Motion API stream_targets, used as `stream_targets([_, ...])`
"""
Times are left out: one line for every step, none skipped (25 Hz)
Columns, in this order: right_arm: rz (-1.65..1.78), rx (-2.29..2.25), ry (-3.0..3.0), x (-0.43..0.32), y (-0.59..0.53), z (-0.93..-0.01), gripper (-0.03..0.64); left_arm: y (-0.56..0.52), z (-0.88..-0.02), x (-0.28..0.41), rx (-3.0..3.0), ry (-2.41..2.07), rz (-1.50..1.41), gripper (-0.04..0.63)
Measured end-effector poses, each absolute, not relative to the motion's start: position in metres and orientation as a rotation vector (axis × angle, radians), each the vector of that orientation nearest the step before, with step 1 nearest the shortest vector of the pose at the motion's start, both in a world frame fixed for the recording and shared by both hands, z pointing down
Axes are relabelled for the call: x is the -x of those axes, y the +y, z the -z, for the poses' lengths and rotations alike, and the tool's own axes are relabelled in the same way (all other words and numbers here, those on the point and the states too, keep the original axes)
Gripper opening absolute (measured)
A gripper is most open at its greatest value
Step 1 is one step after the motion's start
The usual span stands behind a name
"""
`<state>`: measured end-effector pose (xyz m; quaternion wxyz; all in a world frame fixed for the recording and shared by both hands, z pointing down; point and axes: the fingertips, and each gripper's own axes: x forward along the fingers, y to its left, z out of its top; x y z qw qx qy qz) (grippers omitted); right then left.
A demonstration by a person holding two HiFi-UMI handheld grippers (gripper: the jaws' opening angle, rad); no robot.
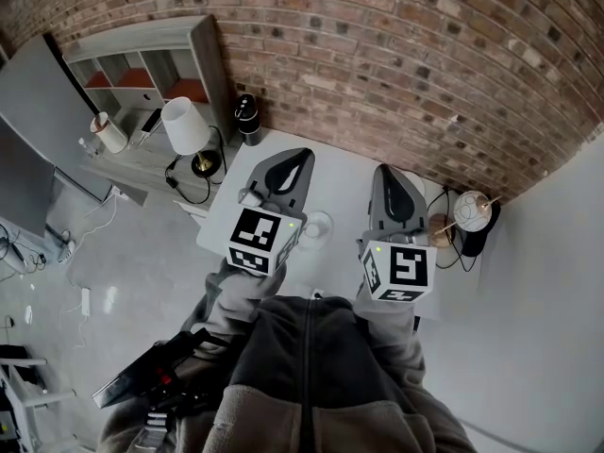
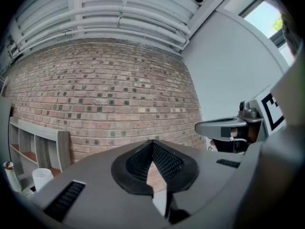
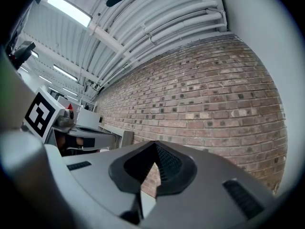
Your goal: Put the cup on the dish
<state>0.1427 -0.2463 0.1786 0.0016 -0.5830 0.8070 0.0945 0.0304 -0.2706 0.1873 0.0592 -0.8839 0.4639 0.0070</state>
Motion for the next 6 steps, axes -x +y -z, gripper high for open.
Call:
stream_targets([-0.295, 1.829, 2.534, -0.1428, -0.246, -0.1794, 0.001, -0.2704, -0.1881, -0.0304, 2.678, 1.407, -0.019, 0.005])
stream_targets([-0.294, 1.83, 2.536, -0.143, -0.2459, -0.1798, 0.0, -0.2702, -0.1885, -0.0304, 2.681, 1.409, -0.019, 0.005])
stream_targets([-0.295, 1.83, 2.537, -0.1431, -0.2458, -0.1799, 0.0, -0.2701, -0.1884, -0.0305, 2.684, 1.41, -0.02, 0.005])
stream_targets([-0.295, 1.83, 2.539, -0.1431, -0.2457, -0.18, 0.0, -0.2699, -0.1881, -0.0305, 2.686, 1.41, -0.022, 0.005])
stream_targets([-0.296, 1.829, 2.54, -0.1432, -0.2457, -0.1799, 0.0, -0.2696, -0.1876, -0.0305, 2.689, 1.411, -0.025, 0.005])
stream_targets([-0.296, 1.829, 2.542, -0.1432, -0.2457, -0.1799, 0.0, -0.2694, -0.1872, -0.0305, 2.691, 1.411, -0.028, 0.005])
